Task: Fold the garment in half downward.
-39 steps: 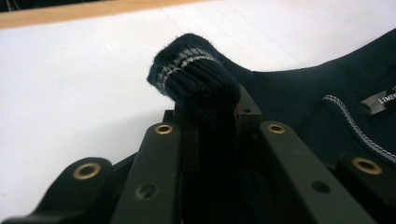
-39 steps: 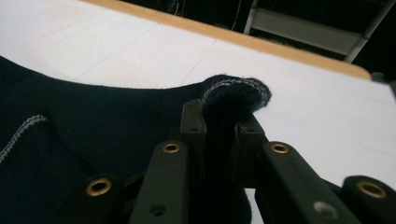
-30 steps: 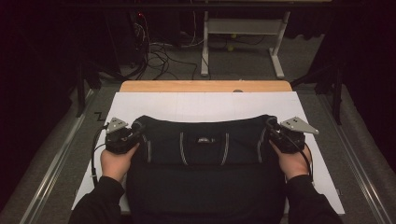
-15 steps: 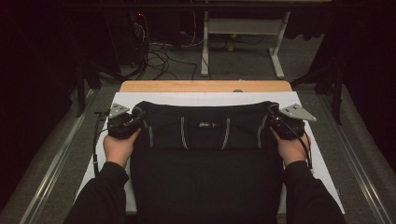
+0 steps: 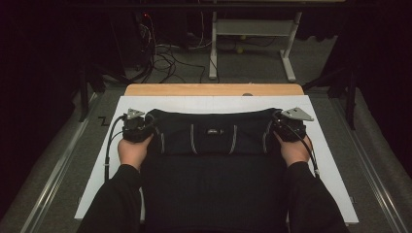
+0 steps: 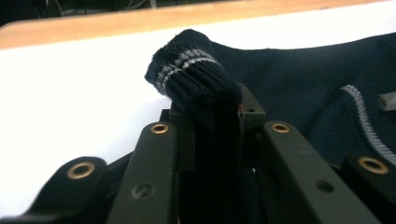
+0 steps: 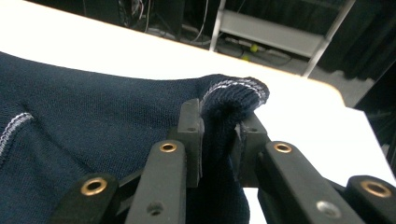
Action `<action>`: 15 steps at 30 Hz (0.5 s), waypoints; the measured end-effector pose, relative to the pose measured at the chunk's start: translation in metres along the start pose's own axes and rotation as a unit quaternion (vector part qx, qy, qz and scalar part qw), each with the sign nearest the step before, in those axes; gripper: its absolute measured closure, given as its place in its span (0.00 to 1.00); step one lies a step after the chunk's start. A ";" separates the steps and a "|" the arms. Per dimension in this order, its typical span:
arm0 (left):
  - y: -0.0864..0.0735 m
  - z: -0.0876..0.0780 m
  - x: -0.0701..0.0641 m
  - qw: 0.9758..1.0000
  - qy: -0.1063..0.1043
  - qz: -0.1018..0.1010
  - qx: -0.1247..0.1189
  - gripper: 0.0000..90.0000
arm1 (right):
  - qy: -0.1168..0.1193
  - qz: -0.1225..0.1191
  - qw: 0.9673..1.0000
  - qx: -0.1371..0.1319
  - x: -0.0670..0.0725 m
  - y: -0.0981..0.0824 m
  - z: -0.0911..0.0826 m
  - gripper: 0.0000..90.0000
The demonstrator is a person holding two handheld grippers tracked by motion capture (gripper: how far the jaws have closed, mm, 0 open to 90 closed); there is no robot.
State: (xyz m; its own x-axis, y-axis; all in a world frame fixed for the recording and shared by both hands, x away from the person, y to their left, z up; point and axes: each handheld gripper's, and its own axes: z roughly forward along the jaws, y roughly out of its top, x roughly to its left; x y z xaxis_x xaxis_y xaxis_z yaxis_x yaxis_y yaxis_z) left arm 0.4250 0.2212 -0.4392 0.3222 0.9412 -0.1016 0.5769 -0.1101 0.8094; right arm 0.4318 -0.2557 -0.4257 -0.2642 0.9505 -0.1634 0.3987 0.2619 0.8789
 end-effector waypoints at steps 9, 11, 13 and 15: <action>-0.006 0.005 0.012 0.999 0.023 -0.036 0.017 0.41 | 0.006 0.047 0.999 0.027 -0.005 -0.006 0.010 0.57; -0.010 0.000 0.018 0.998 0.014 -0.051 0.017 0.34 | 0.009 0.050 0.998 0.023 -0.007 -0.008 0.005 0.51; -0.014 -0.007 0.019 0.999 0.013 -0.047 0.015 0.33 | 0.014 0.047 0.999 0.019 -0.009 -0.010 -0.002 0.48; -0.018 -0.013 0.019 0.999 0.001 -0.047 0.009 0.33 | 0.020 0.052 0.998 0.016 -0.009 -0.013 -0.009 0.44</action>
State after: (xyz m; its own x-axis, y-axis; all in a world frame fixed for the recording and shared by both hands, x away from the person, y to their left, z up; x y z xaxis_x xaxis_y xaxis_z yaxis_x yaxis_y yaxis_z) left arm 0.4111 0.2452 -0.4484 0.2647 0.9484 -0.1748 0.6180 -0.0276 0.7857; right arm 0.4213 -0.2691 -0.4318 -0.2549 0.9655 -0.0535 0.4534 0.1682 0.8753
